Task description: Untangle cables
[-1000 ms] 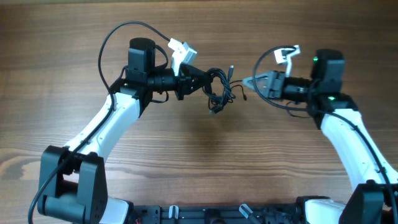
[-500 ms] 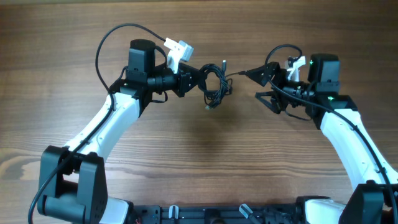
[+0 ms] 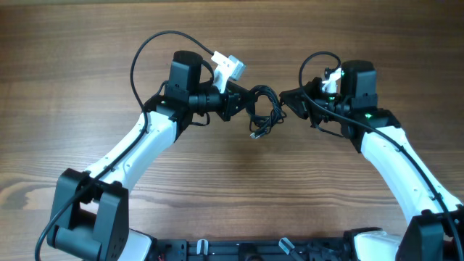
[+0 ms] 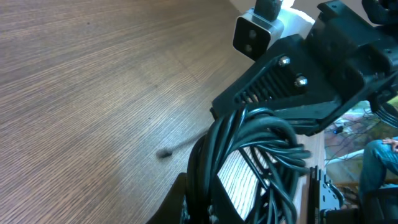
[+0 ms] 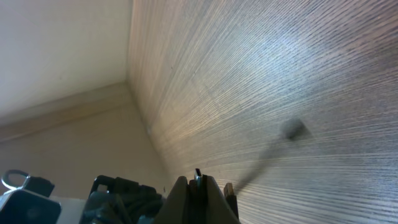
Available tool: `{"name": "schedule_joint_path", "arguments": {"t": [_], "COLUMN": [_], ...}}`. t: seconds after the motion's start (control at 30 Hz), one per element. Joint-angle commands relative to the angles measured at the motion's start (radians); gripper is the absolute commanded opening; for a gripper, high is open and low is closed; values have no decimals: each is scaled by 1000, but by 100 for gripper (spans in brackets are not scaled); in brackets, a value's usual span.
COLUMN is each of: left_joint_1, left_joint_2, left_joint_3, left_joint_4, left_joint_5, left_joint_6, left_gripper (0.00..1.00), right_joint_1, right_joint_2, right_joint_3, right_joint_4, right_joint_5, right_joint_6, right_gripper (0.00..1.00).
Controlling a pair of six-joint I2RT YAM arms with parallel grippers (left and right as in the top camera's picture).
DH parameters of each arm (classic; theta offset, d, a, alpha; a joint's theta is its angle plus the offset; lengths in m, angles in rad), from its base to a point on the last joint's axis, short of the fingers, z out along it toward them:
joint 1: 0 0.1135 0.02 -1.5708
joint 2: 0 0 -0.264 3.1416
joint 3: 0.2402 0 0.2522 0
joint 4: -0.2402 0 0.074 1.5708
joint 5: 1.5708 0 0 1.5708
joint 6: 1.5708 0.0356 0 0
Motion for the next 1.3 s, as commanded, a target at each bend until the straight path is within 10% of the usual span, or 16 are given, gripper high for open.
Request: {"name": "schedule_joint_path", "arguments": {"t": [0.0, 0.33, 0.4, 0.43, 0.77, 0.93, 1.1, 1.27], "left_joint_1": [1, -24, -21, -18, -24, -66, -104, -114], "left_joint_2": [-13, -13, -13, -13, -13, -13, -13, -13], "left_joint_3": [3, 3, 3, 4, 3, 3, 4, 4], "left_joint_4": [8, 52, 50, 53, 6, 0, -20, -30], "left_joint_5": [80, 97, -43, -93, -596, -650, -650, -645], "left_joint_6": [-14, -47, -115, -171, -704, -724, -724, -725], "left_gripper": [4, 4, 4, 4, 4, 4, 4, 4], "right_joint_1": [3, 64, 58, 48, -106, 60, 188, 188], "right_joint_2": [25, 35, 35, 35, -143, -202, -108, -24], "right_joint_3": [4, 4, 4, 4, 4, 4, 4, 4], "right_joint_4": [-2, 170, 170, 167, 97, -8, -16, -17], "right_joint_5": [7, -284, -227, -171, -107, -64, 418, 448], "right_joint_6": [-2, -87, -314, -418, -816, -1143, -1120, -1080], "right_gripper": [4, 4, 86, 100, 100, 79, 70, 70]}}
